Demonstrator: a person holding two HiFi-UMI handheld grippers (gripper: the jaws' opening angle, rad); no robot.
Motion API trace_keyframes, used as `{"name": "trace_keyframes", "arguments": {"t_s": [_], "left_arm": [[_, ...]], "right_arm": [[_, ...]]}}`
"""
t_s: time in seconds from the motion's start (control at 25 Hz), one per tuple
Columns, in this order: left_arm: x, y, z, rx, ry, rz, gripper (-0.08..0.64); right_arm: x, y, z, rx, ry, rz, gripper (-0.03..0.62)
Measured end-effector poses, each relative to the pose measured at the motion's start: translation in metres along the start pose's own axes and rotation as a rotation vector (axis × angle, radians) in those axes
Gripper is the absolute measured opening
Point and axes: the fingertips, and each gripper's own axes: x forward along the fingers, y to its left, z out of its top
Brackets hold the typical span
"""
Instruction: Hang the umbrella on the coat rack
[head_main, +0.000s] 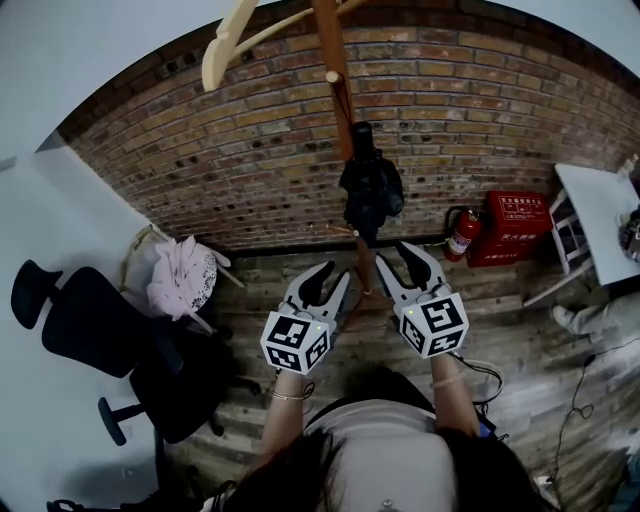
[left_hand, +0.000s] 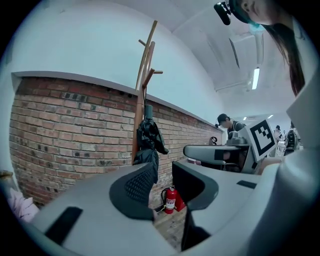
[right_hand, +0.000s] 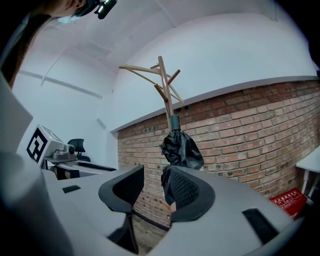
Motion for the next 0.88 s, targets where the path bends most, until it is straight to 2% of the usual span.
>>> {"name": "trace_keyframes", "arguments": {"t_s": [0.36,0.72,0.88], "left_arm": [[-0.049,-0.002,-0.001,0.004,-0.018,-0.015,0.054],[-0.101,-0.010,-0.012,0.007,-0.008,0.002,0.029],[-0.121,-0.015,-0.017,-0.020,-0.014,0.006,0.029]], "right_arm": [[-0.026,0.042,-0.003,0.003,-0.009,-0.074,0.091],[-0.056,0.087,-0.015,0.008,0.006,-0.114,0.052],[-0.069,0.100,-0.021,-0.001,0.015,-0.144,0.046]]}}
